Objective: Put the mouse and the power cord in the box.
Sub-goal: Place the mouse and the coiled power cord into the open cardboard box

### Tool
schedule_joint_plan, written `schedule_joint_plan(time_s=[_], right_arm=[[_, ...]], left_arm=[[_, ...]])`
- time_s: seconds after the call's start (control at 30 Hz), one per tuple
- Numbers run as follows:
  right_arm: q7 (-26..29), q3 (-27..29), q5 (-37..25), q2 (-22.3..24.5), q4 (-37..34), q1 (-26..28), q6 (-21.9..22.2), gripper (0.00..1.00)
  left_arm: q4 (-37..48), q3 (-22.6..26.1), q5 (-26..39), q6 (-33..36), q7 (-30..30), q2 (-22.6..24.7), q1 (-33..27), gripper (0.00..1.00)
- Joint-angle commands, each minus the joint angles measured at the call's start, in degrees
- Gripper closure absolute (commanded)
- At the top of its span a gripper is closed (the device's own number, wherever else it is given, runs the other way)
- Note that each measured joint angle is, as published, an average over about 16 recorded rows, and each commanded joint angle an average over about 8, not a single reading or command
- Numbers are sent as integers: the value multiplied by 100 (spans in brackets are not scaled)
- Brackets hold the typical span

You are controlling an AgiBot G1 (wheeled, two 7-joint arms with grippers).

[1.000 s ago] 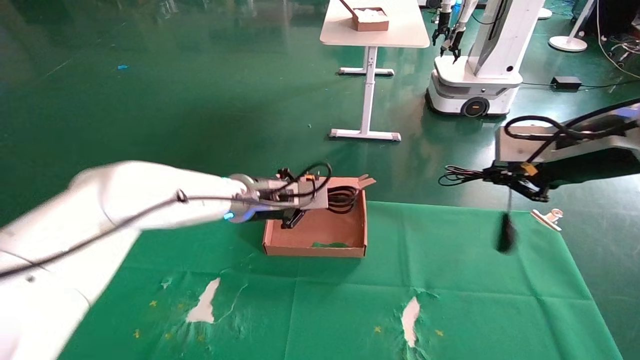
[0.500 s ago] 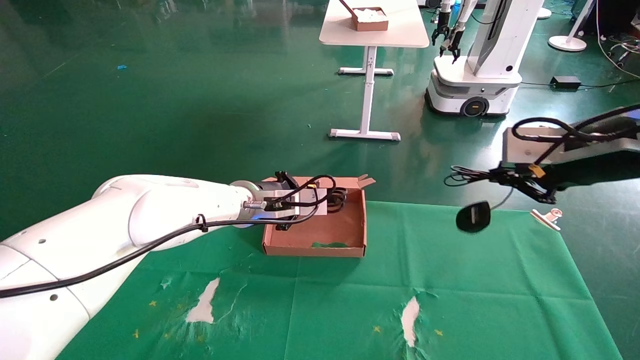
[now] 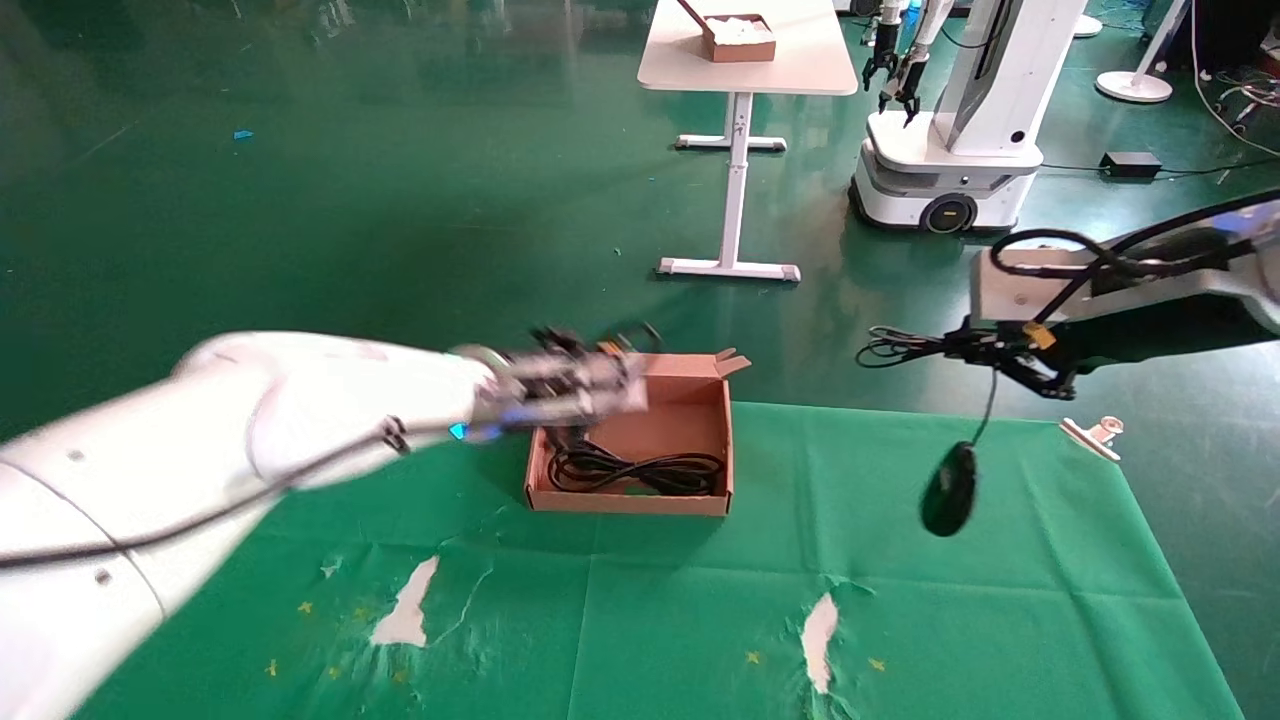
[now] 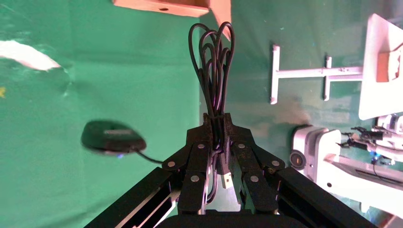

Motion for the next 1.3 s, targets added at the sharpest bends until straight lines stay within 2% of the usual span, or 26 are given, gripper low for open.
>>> schedule_joint_plan(time_s=[0.03,0.37,0.57,0.8,0.97,1.07,1.3], right_arm=[[-11,-11,9,-28,15,-12,-15,100],[-290,-81,24,-521,-140,2,210,100],[-747,-208,-126,-1270,-631,44,764,100],[-1558,-283,9,-2383,-1716,184,1409,100],[-2030,-538,383,-2750,-2125,35,1804,100],[-2142,-876,601,-2786,-2074,-159,2200,100],[-1999,-1775,860,-2790,-1888,-576,3493,100]], left_arm=[[152,45,-56,-85,-120,-6,-70,0],[1438,-115,-278,-142,-85,-563,-593,0],[1664,-193,-427,47,148,-785,-702,0],[1801,-248,-527,57,340,-744,-721,0],[1892,-284,-586,52,454,-711,-731,0],[1943,-303,-618,49,516,-693,-736,0],[2046,-343,-682,42,643,-655,-748,0]])
